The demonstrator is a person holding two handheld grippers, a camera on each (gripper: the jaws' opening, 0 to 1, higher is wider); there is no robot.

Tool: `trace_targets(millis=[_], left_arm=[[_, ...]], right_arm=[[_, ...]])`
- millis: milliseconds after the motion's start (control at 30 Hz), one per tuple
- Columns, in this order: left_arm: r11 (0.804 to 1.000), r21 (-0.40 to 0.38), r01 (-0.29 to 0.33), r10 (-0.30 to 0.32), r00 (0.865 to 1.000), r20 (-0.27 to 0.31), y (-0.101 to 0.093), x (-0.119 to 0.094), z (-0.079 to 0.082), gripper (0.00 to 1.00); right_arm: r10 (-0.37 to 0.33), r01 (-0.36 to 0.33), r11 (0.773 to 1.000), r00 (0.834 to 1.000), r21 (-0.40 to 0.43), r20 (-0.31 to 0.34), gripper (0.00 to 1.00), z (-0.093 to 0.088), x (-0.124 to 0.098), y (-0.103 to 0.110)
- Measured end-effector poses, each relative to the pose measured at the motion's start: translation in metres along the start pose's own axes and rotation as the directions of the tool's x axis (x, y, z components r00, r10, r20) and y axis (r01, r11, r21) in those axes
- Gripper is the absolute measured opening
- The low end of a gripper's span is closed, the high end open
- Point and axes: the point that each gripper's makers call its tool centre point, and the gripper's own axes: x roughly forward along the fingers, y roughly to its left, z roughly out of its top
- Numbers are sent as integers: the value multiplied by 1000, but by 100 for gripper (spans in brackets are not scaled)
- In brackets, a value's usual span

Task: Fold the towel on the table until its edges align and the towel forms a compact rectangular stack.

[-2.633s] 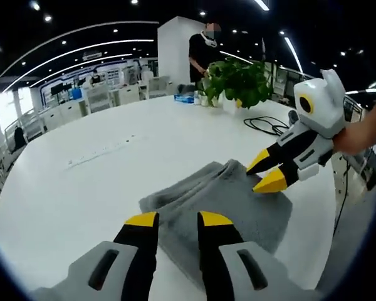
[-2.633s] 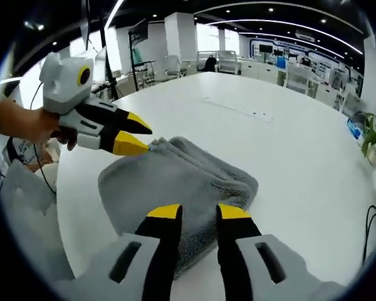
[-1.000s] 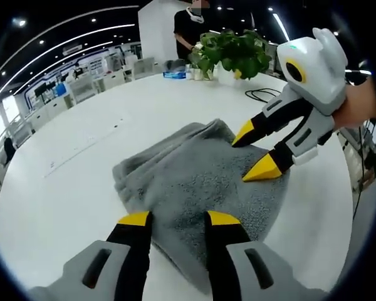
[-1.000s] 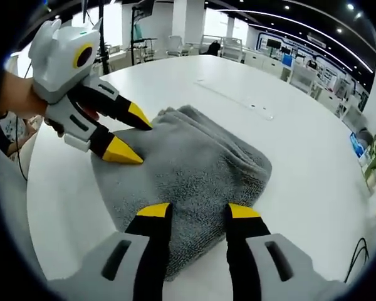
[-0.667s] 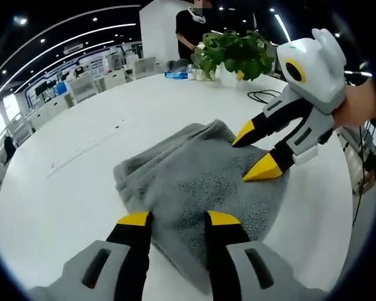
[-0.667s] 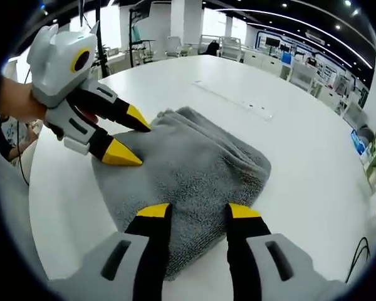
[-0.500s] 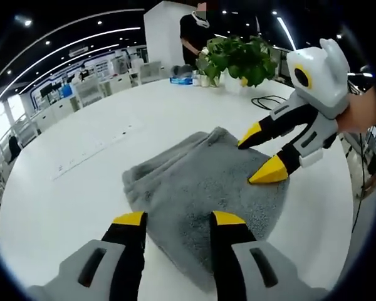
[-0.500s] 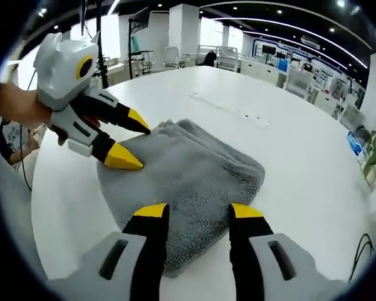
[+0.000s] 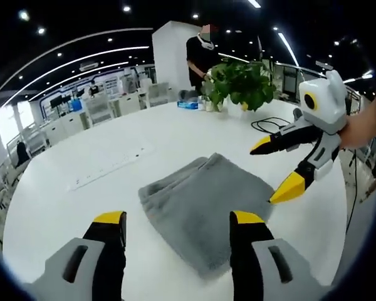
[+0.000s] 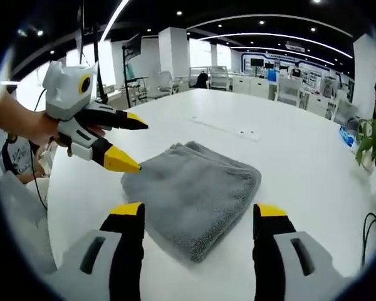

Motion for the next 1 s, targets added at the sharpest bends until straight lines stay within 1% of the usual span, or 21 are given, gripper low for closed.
trace_targets(millis=[133, 200, 267, 333, 400, 433, 467, 500, 567, 633, 700, 800, 867, 1000], left_arm=[[1000, 2, -29, 29, 1000, -1, 1, -15, -4, 83], [999, 12, -35, 35, 999, -1, 0, -23, -5, 87], [998, 47, -46, 46, 999, -5, 1, -28, -5, 91], [997, 61, -47, 48, 999, -11, 0, -33, -4, 93], [996, 84, -39, 42, 999, -26, -1, -37, -5, 94], [996, 81, -41, 43, 999, -30, -2, -39, -6, 96], [997, 66, -42, 44, 998, -35, -3, -42, -8, 99], [998, 52, -47, 49, 998, -36, -3, -44, -9, 99], [998, 3, -62, 63, 997, -38, -4, -51, -11, 99], [996, -47, -73, 70, 996, -61, -6, -56, -17, 99], [995, -49, -88, 85, 994, -63, -5, -63, -19, 99], [989, -93, -116, 111, 992, -52, -5, -75, -18, 99], [987, -104, -120, 115, 992, -54, -4, -78, -19, 99], [984, -119, -132, 130, 991, -27, -7, -91, -15, 99]], right_arm=[[11, -11, 1000, 1000, -12, 8, 82, 2, -8, 11], [16, -16, 1000, 1000, -25, 0, 85, 2, -12, 16], [20, -20, 999, 1000, -28, -2, 84, 3, -15, 19], [20, -20, 999, 1000, -31, 3, 85, 6, -18, 22], [17, -17, 1000, 1000, -24, 4, 88, 8, -21, 23], [13, -13, 1000, 1000, -19, 9, 90, 9, -23, 24], [12, -12, 1000, 1000, -16, 14, 94, 10, -24, 25], [11, -11, 1000, 1000, -14, 17, 96, 10, -26, 26], [15, -15, 1000, 1000, -18, 17, 97, 9, -30, 29], [15, -14, 1000, 1000, -24, 12, 97, 5, -34, 29], [14, -14, 1000, 1000, -19, 12, 98, 2, -37, 30], [15, -15, 1000, 1000, -5, 18, 99, -2, -42, 33], [17, -18, 1000, 1000, 6, 18, 99, -4, -45, 36], [28, -28, 1000, 999, 7, 30, 99, -7, -52, 46]])
